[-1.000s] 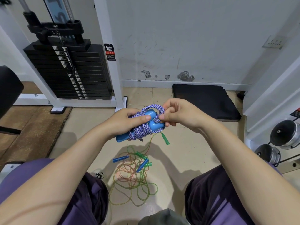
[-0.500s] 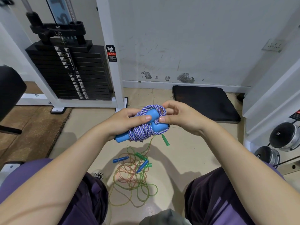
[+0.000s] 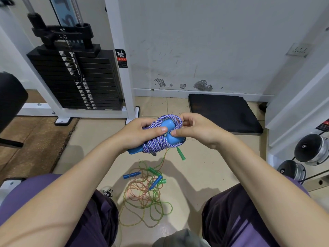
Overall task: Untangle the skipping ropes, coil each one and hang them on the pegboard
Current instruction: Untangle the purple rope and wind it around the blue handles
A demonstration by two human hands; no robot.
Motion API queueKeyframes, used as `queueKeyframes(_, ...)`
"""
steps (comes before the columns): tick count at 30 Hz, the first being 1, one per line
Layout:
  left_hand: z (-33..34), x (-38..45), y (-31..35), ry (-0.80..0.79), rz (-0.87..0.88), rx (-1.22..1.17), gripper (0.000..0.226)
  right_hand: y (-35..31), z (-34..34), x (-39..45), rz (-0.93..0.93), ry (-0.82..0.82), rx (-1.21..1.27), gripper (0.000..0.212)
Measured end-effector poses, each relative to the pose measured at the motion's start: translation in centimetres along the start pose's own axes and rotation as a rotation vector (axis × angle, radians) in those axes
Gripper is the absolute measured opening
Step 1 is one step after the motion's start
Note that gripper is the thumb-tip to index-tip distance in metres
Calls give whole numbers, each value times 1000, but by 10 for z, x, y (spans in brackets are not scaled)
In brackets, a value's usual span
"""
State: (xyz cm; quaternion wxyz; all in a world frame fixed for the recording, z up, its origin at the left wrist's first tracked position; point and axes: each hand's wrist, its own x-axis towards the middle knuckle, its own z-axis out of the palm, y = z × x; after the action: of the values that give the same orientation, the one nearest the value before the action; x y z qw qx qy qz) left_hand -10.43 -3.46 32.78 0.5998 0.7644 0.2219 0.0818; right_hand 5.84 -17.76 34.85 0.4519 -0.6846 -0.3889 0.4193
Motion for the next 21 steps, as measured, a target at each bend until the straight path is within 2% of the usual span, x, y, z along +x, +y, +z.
queueKeyframes(4,1,2,-2,3,9,93,29,2,8,2,-19,105,-64,17)
queueKeyframes(6,0,2,-1,14,25,82,23,3,8,2,-23,112,-43,20)
queueKeyframes(9,-2,1,0,38,52,47,14,1,7,0,-35,83,36,22)
queueKeyframes(17,-4,-1,1,36,102,9,21,1,9,0,-1,-49,322,22)
queueKeyframes(21,-3,-2,0,32,127,30,34,2,10,4,30,-35,365,25)
